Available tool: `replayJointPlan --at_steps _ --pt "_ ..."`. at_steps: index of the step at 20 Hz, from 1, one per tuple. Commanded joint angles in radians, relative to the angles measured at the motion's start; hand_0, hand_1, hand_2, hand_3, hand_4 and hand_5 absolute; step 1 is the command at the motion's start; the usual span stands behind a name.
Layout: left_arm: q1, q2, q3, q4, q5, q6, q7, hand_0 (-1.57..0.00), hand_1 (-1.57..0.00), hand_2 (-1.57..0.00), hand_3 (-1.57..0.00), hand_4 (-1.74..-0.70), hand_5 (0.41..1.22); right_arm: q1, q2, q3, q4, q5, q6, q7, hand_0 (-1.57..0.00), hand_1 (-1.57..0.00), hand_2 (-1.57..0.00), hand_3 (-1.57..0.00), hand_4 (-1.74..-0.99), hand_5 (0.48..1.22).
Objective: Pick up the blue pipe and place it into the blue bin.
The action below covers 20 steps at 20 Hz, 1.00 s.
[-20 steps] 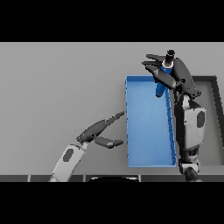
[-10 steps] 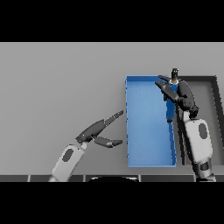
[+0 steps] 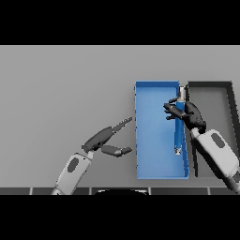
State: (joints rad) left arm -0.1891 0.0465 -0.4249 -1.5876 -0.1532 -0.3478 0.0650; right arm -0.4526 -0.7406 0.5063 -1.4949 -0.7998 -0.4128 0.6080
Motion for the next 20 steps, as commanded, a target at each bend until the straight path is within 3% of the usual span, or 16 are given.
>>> replayJointPlan --at_steps 1,3,4,6,8,11,14,20 --pt "0.004 -0.002 -0.003 -0.005 0.001 0.000 0.000 0.00 0.00 0.00 0.00 -0.92 0.493 -0.006 -0.006 0.016 0.006 -0.017 -0.008 0.002 -1.36 -1.28 -1.23 -0.36 -1.553 1.154" --pt "0.002 -0.004 -0.005 -0.007 0.000 0.000 0.003 0.00 0.00 0.00 0.00 -0.92 0.493 -0.022 -0.024 0.046 0.019 -0.043 -0.027 0.002 -0.87 -0.82 -0.79 -0.23 -1.405 1.137" --pt "0.004 -0.007 -0.007 -0.006 0.002 -0.002 0.003 0.00 0.00 0.00 0.00 -0.92 0.493 -0.039 -0.045 0.078 0.029 -0.065 -0.049 0.002 -0.69 -0.66 -0.63 -0.19 -1.370 1.125" --pt "0.008 -0.006 -0.004 -0.004 0.007 -0.004 0.008 0.00 0.00 0.00 0.00 -0.93 0.494 -0.060 -0.075 0.128 0.026 -0.054 -0.020 0.003 -0.44 -0.42 -0.40 -0.12 -1.307 1.068" --pt "0.003 -0.008 0.001 0.001 0.007 0.000 0.018 0.00 0.00 0.00 0.00 -0.93 0.494 -0.127 -0.140 0.240 0.041 -0.017 0.030 0.002 -0.28 -0.27 -0.26 -0.08 -1.250 0.962" --pt "0.016 0.000 -0.006 -0.012 0.003 -0.001 -0.004 0.00 0.00 0.00 0.00 -0.93 0.496 -0.198 -0.200 0.368 0.031 -0.039 0.086 0.002 -0.14 -0.14 -0.13 -0.04 -1.205 0.837" --pt "0.022 -0.002 -0.010 -0.004 0.001 -0.004 0.008 0.00 0.00 0.00 0.00 -0.93 0.496 -0.273 -0.218 0.474 0.049 -0.062 0.089 0.002 -0.07 -0.07 -0.07 -0.02 -1.161 0.771" --pt "0.015 0.002 -0.001 0.006 0.003 -0.002 -0.009 0.00 0.00 0.00 0.00 -0.93 0.495 -0.279 -0.235 0.485 0.043 -0.051 0.134 -0.003 -0.02 -0.02 -0.02 0.00 -1.084 0.714"
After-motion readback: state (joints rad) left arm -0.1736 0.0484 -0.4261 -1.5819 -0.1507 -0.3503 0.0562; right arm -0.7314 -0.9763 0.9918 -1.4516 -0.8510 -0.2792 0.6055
